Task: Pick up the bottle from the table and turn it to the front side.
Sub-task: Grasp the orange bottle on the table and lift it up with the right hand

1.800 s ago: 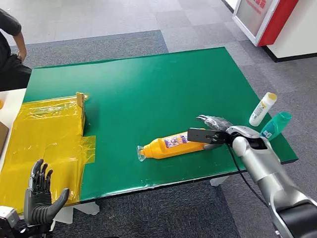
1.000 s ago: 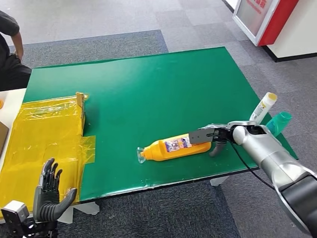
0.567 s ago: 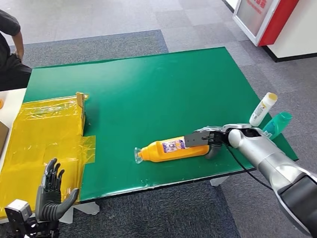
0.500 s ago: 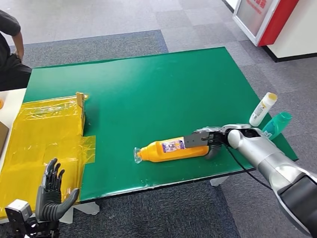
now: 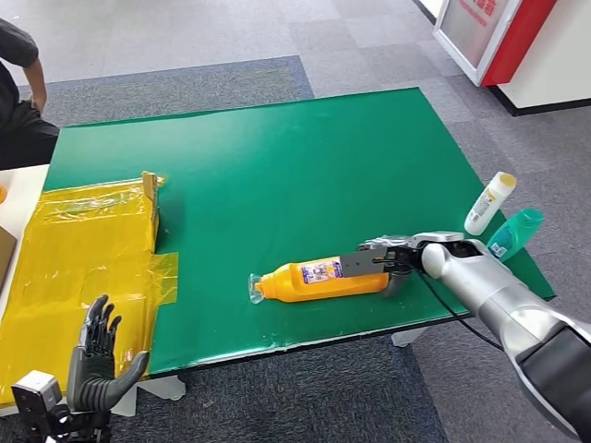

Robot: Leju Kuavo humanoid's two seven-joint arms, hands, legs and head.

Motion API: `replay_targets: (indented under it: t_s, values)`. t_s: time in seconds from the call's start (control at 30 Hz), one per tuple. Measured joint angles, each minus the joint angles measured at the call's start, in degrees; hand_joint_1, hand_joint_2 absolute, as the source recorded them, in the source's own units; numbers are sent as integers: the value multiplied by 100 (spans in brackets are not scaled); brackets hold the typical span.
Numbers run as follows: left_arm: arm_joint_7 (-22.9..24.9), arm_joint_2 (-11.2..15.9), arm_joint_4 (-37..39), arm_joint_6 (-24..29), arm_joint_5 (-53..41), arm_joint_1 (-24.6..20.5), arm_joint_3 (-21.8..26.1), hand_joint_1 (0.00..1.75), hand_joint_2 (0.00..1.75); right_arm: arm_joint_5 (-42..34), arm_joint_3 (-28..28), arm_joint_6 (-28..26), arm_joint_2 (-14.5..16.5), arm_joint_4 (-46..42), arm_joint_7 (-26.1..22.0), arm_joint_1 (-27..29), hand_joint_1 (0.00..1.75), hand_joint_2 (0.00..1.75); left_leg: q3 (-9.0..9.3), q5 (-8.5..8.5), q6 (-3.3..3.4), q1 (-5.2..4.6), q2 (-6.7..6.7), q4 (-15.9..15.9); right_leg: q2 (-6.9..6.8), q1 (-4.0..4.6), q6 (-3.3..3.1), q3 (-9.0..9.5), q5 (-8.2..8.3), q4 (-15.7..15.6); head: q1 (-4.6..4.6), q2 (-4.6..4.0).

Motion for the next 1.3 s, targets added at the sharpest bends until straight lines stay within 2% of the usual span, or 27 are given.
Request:
replay_targets:
  t_s: [0.3, 0.6, 0.63, 0.73, 0.77, 0.8, 0.93, 1.0, 1.1, 1.13, 1.23, 1.3]
  values:
    - [0, -5, 19, 6, -56, -3, -16, 0, 175, -133, 82, -288, 194, -95, 172, 7, 0, 175, -1, 0, -1, 0, 0, 0, 0, 0, 0, -2, -1, 1, 1, 0]
    - [0, -30, 23, -13, -120, -1, 6, 0, 175, -446, 62, -481, 254, -490, 379, 2, 0, 175, -2, 0, 0, 0, 0, 0, -1, 0, 1, -1, -1, 1, 0, 0]
    - [0, -34, 23, -18, -121, -1, 9, 0, 175, -463, 58, -470, 257, -538, 410, 3, 8, 175, -2, 0, 0, 0, 0, 0, -1, 0, 0, -1, -1, 1, 0, 0]
    - [0, -51, 23, -35, -128, -1, 14, 0, 175, -511, 60, -438, 272, -647, 482, 7, 134, 175, -1, 0, 0, 0, 0, 0, 0, 0, 0, -2, -1, 1, 0, 0]
    - [0, -55, 23, -38, -129, -1, 15, 0, 175, -529, 63, -432, 277, -662, 491, 9, 170, 175, -1, 0, 0, 0, 0, 0, -1, 0, 0, -2, -1, 1, 0, 0]
    - [0, -57, 23, -40, -129, -1, 16, 0, 175, -547, 69, -426, 280, -667, 491, 12, 175, 175, -1, 0, 0, 0, 0, 0, -1, 0, 1, -2, -1, 1, 0, 0]
    - [0, -58, 23, -40, -129, -2, 25, 0, 175, -606, 103, -394, 280, -667, 455, 28, 175, 175, -1, 0, 0, 0, 0, 0, 0, 0, 0, -3, -1, 0, 0, 0]
    - [0, -58, 23, -40, -129, -2, 29, 0, 175, -621, 111, -392, 279, -667, 439, 33, 169, 175, -1, 0, 0, 0, 0, 0, 0, 0, 1, -3, -1, 0, 1, 0]
    - [-1, -58, 23, -40, -129, -2, 35, 0, 175, -644, 121, -394, 278, -667, 428, 45, 127, 175, 0, 0, 0, 0, 0, 0, 0, 0, 1, -3, -1, 0, 0, 0]
    - [-1, -58, 23, -40, -129, -2, 36, 0, 175, -651, 125, -395, 277, -667, 425, 52, 127, 175, 0, 0, 0, 0, 0, 0, 0, 0, 0, -3, -1, 0, 0, 0]
    - [0, -56, 23, -44, -129, -3, 37, 0, 175, -670, 138, -395, 267, -667, 410, 75, 171, 175, 1, 0, 0, 0, 0, 0, 0, 0, 0, -3, -1, 0, 0, 0]
    - [0, -55, 23, -46, -127, -4, 36, 0, 175, -686, 144, -389, 253, -667, 388, 86, 175, 175, 2, 0, 0, 0, 0, 0, 0, 0, 0, -2, -1, 0, 0, 0]
